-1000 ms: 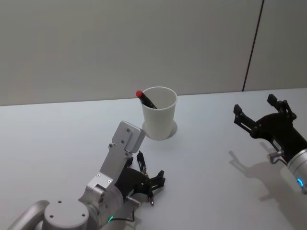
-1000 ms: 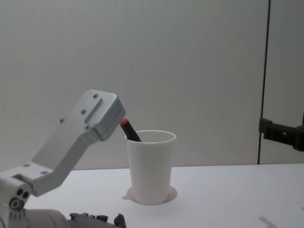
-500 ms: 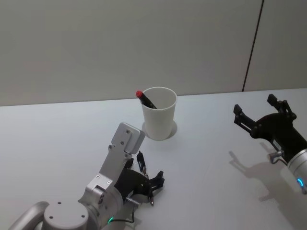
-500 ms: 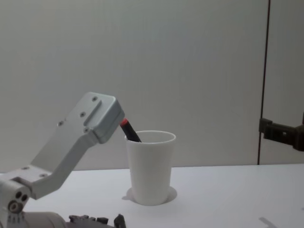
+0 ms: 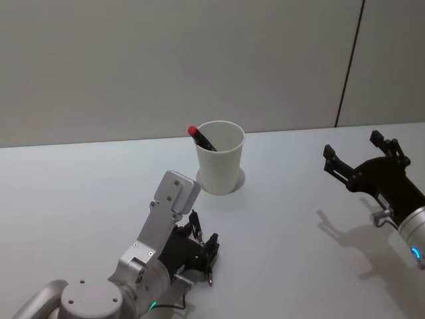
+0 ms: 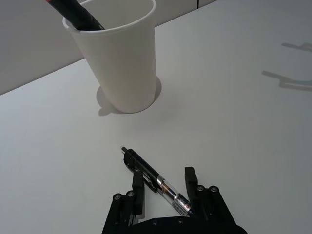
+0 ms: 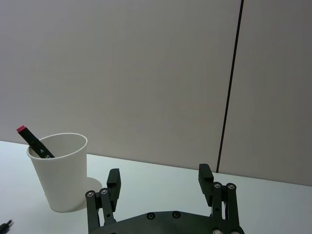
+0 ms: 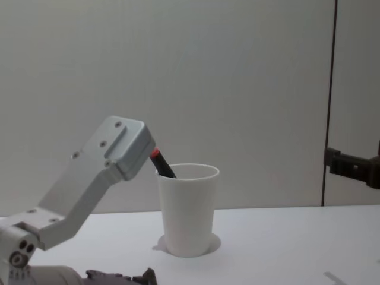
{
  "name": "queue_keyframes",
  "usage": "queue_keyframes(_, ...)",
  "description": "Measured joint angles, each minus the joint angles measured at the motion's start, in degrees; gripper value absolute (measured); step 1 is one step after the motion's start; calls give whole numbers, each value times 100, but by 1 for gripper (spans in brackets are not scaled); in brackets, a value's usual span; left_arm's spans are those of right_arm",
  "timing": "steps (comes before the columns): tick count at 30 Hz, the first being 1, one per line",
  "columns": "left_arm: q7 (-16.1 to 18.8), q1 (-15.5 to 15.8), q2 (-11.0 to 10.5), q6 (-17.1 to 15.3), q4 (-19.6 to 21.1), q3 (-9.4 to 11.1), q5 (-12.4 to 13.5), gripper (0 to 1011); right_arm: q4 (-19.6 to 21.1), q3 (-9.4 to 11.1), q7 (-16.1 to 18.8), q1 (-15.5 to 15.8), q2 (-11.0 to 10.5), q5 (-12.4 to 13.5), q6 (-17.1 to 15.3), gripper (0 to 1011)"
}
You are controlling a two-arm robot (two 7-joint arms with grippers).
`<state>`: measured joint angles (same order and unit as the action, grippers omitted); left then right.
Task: Place the pen into the pen holder.
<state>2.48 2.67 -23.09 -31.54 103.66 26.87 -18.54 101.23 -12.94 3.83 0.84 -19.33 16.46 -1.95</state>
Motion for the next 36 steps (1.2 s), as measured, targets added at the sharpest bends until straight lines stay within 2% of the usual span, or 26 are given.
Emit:
queue_keyframes(2, 2, -1, 0, -1, -1, -1, 2, 486, 0, 0, 0, 0, 0, 0, 0, 1001)
queue_keyframes(4, 3, -2, 0, -3, -2, -3, 3, 438, 0, 0, 0, 0, 0, 0, 0, 1001)
queue_keyframes(5, 4, -3, 0, -4, -2, -3, 4, 378, 0, 0, 0, 0, 0, 0, 0, 1002)
queue_keyframes(8, 6, -4, 0, -7, -2, -4, 6, 317, 0, 0, 0, 0, 0, 0, 0, 1001)
queue_keyframes(9, 8, -5, 0, -9, -3, -4, 6, 258, 0, 0, 0, 0, 0, 0, 0, 1001)
queue_keyframes(14, 12, -6, 0, -13, -4, -5, 8, 131, 0, 0, 0, 0, 0, 0, 0, 1001)
queue_keyframes(36, 12, -12, 0, -1, 1, -5, 9, 124, 0, 0, 0, 0, 0, 0, 0, 1001)
